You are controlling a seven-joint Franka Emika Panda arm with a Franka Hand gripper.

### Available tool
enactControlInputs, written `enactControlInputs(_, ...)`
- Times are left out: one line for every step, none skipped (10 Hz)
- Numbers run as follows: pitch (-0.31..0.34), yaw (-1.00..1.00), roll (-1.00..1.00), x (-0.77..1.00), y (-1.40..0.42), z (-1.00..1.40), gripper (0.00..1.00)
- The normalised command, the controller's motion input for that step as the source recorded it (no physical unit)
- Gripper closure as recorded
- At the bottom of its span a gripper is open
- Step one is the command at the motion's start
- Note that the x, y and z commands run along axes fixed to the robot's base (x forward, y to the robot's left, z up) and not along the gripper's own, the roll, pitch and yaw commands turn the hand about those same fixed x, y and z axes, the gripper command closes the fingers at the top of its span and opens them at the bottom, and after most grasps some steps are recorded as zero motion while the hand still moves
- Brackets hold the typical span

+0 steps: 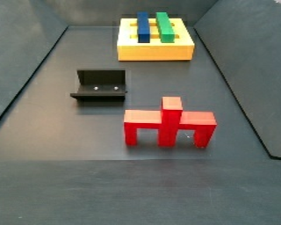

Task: Pick up the purple object. Move up. Move to above the board. Insert the purple object.
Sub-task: Insert the purple object.

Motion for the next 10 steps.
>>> enactControlInputs(0.000, 0.05, -0.48, 0.00, -0.31, -0.09, 1.00)
enactControlInputs(0.000, 0.05, -0.46, 0.00, -0.33, -0.13, 1.00)
enactControlInputs(-0.074, 0.08, -0.23, -0.07, -0.57, -0.54, 1.00)
enactControlInputs(-0.129, 0.11, 0.00, -0.01, -0.73, -0.68, 1.00)
enactControlInputs(-0.153, 0.11, 0.18, 0.00, -0.71, -0.80, 1.00)
enactControlInputs(-0.146, 0.09, 0.18, -0.03, -0.59, -0.78, 1.00)
enactControlInputs(-0.133, 0.14, 0.11, -0.20, -0.42, -0.51, 1.00)
enactControlInputs(-0.109, 0.14, 0.20, -0.14, -0.33, -0.36, 1.00)
enactControlInputs(-0.060, 0.17, 0.12, 0.00, -0.24, -0.43, 1.00)
enactControlInputs(0.000, 0.10, 0.08, 0.17, -0.10, -0.41, 1.00)
